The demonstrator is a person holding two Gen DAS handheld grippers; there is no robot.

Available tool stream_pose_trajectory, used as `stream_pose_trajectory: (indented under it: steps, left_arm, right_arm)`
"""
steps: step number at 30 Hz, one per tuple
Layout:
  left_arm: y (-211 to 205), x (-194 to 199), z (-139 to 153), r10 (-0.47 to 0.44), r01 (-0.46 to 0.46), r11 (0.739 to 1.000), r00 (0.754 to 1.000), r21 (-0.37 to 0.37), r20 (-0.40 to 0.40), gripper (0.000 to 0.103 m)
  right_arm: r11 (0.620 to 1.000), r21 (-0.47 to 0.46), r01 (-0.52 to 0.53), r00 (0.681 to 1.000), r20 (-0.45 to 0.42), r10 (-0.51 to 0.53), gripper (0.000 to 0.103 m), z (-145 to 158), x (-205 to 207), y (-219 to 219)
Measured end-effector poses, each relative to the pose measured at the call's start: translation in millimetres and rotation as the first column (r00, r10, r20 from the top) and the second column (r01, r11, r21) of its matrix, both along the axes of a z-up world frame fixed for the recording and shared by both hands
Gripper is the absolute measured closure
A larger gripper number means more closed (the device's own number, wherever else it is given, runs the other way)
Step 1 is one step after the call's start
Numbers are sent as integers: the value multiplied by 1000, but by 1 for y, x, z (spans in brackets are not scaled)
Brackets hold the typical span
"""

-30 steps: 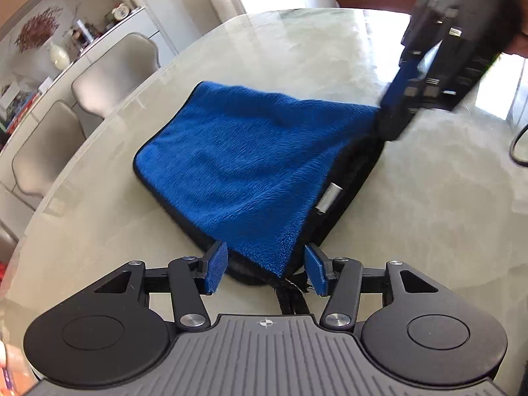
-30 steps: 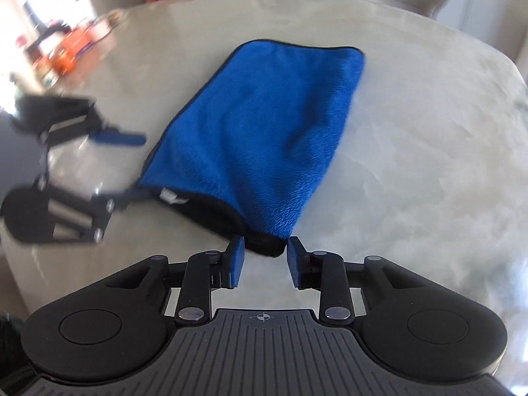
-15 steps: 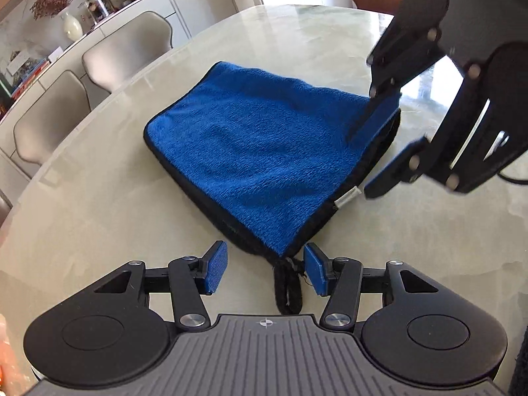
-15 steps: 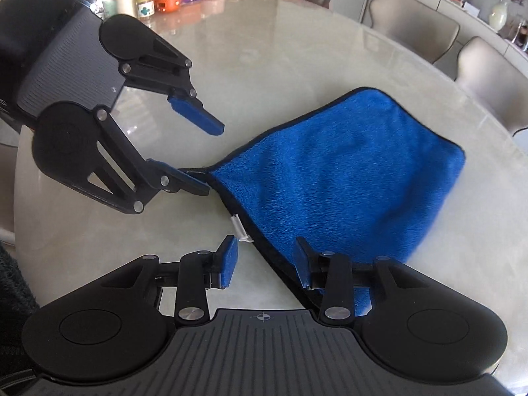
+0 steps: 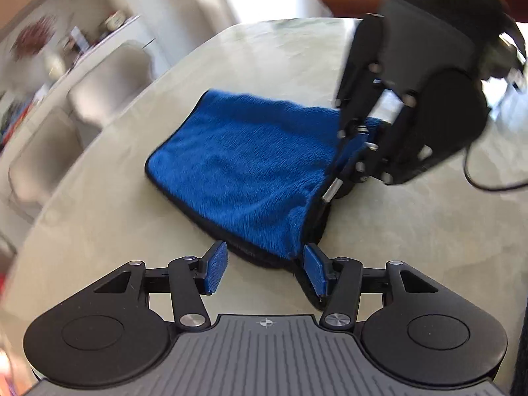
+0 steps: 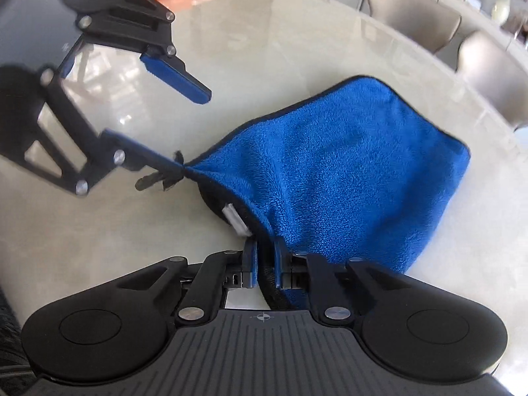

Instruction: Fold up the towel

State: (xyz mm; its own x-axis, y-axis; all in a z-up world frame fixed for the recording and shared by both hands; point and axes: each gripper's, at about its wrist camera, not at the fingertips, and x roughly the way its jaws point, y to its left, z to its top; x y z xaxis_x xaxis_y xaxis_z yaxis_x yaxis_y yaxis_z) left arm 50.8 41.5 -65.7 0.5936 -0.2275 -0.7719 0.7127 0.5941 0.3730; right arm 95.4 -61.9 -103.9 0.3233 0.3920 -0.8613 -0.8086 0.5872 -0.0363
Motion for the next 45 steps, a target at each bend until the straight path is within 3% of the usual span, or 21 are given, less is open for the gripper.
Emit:
stream_pose_trajectory:
  steps: [5, 9, 15, 17, 19, 22, 23, 25, 26, 33, 41, 45]
  left_arm:
    - [-20, 0, -4, -151, 147, 984, 988, 99, 28, 49]
    - [-33, 2, -17, -208, 203, 967, 978, 153, 18, 49]
    - [-45, 10, -36, -193, 182, 958, 981, 223, 32, 49]
    - [-43, 17, -34, -169, 164, 967, 986, 195, 6, 51]
    - [-39, 26, -31, -132, 137, 979, 990, 148, -41, 78]
    - [-35, 34, -26, -114, 122, 984, 991, 128, -71, 89]
    - [-33, 34, -23, -125, 134, 982, 990, 135, -69, 89]
    - [-30, 38, -17, -114, 123, 986, 990, 114, -86, 90]
    - [-28, 40, -14, -100, 110, 989, 990, 95, -99, 90]
    - [-18, 59, -1, -15, 13, 1000, 983, -13, -181, 90]
    - [0, 83, 7, 91, -137, 980, 953, -144, -290, 90]
    - [2, 92, 6, 107, -160, 975, 946, -152, -306, 90]
  right_arm:
    - [995, 84, 63, 995, -82, -56, 94, 10, 15, -9]
    - [987, 127, 96, 990, -112, -82, 94, 19, 23, -14]
    - [982, 153, 107, 988, -125, -89, 94, 23, 28, -20]
    - [982, 154, 108, 988, -124, -90, 93, 25, 27, -23]
    - [983, 155, 102, 990, -115, -85, 92, 25, 27, -23]
    - [987, 144, 73, 995, -75, -63, 89, 24, 24, -23]
    - [989, 135, 57, 997, -56, -50, 87, 24, 22, -23]
    - [994, 105, 28, 1000, -11, -27, 67, 25, 14, -22]
    - [996, 84, 5, 1000, 23, -7, 65, 27, 9, -22]
    - [989, -75, -126, 981, 141, 135, 65, 20, -17, -20]
    - [977, -183, -107, 971, 193, 143, 65, 0, -20, -27]
    - [971, -214, -103, 959, 237, 154, 66, -9, -23, -27]
